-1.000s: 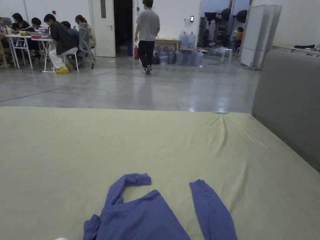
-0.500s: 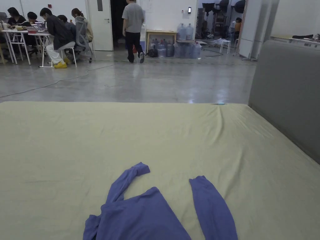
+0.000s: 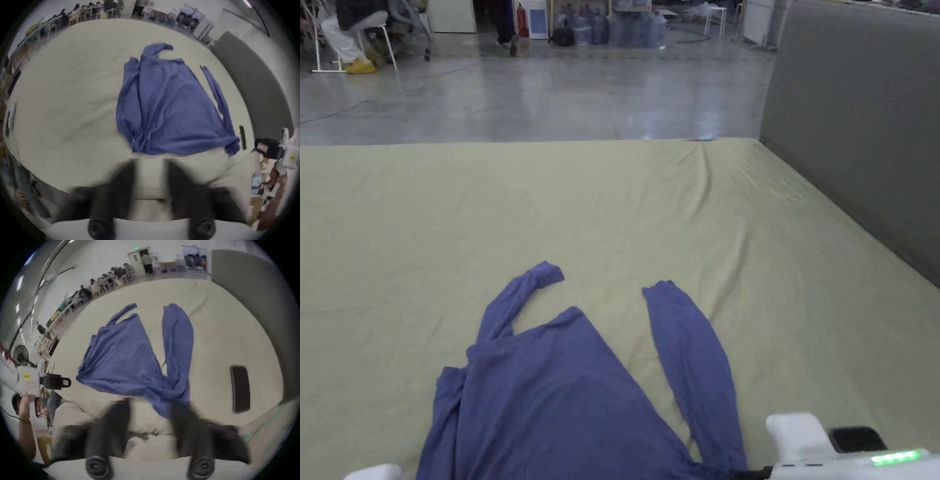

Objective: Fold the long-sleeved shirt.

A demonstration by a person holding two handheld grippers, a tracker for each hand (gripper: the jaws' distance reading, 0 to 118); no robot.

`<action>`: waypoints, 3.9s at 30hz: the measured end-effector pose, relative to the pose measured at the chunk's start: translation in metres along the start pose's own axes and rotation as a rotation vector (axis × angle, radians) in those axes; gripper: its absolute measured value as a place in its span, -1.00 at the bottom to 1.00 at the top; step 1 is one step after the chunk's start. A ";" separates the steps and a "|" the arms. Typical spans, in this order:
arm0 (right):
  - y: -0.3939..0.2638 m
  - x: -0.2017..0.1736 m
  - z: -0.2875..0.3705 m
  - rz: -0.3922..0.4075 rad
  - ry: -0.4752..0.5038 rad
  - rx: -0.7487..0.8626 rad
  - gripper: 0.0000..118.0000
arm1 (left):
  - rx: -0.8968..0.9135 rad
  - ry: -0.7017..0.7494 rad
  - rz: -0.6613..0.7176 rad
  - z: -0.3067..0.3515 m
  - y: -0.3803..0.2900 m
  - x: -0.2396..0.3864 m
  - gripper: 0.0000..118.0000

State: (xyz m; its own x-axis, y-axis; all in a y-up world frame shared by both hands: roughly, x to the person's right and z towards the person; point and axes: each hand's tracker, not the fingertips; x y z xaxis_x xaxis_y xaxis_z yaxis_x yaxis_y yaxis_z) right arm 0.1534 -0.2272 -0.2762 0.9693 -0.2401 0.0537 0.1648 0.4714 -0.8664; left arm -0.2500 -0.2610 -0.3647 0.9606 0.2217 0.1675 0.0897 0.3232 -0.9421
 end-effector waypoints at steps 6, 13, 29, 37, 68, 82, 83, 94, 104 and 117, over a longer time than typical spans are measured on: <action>-0.024 -0.012 -0.019 -0.075 0.102 -0.083 -1.00 | 0.018 -0.103 -0.092 -0.004 0.078 0.041 -1.00; -0.019 -0.020 -0.032 -0.098 0.155 -0.073 -1.00 | 0.110 -0.009 -0.367 -0.079 0.253 0.135 0.95; -0.002 0.050 -0.013 -0.321 -0.003 -0.010 -0.75 | -0.020 0.177 -0.354 -0.188 0.310 0.154 -1.00; 0.041 0.096 -0.069 -0.379 0.014 -0.155 1.00 | 0.065 0.058 -0.240 -0.106 0.306 0.138 -1.00; 0.406 -0.047 0.194 0.251 -0.266 0.449 -0.99 | 0.736 -0.125 0.062 0.312 0.438 0.051 -1.00; 0.540 -0.107 0.273 0.217 -0.387 0.695 -0.99 | 0.940 -0.174 0.194 0.373 0.502 0.058 -1.00; 0.542 -0.108 0.274 0.219 -0.399 0.704 -0.99 | 0.959 -0.204 0.204 0.374 0.504 0.057 -1.00; 0.479 -0.068 0.104 0.345 -0.376 0.448 -0.99 | 0.726 -0.099 0.178 0.257 0.460 0.038 -1.00; 0.292 -0.006 0.007 0.386 -0.290 0.292 -0.99 | 0.465 -0.046 0.021 0.119 0.290 0.007 -1.00; 0.041 0.010 -0.029 0.511 -0.173 -0.049 -0.99 | 0.184 -0.029 0.109 0.038 0.061 -0.043 -1.00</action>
State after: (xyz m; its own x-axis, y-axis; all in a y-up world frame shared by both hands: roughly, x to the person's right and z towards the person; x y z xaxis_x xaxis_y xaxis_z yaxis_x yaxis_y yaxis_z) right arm 0.1641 -0.2348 -0.3258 0.9402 0.1546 -0.3035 -0.3405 0.4507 -0.8252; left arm -0.2956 -0.2162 -0.4184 0.9538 0.2899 0.0787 -0.0661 0.4582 -0.8864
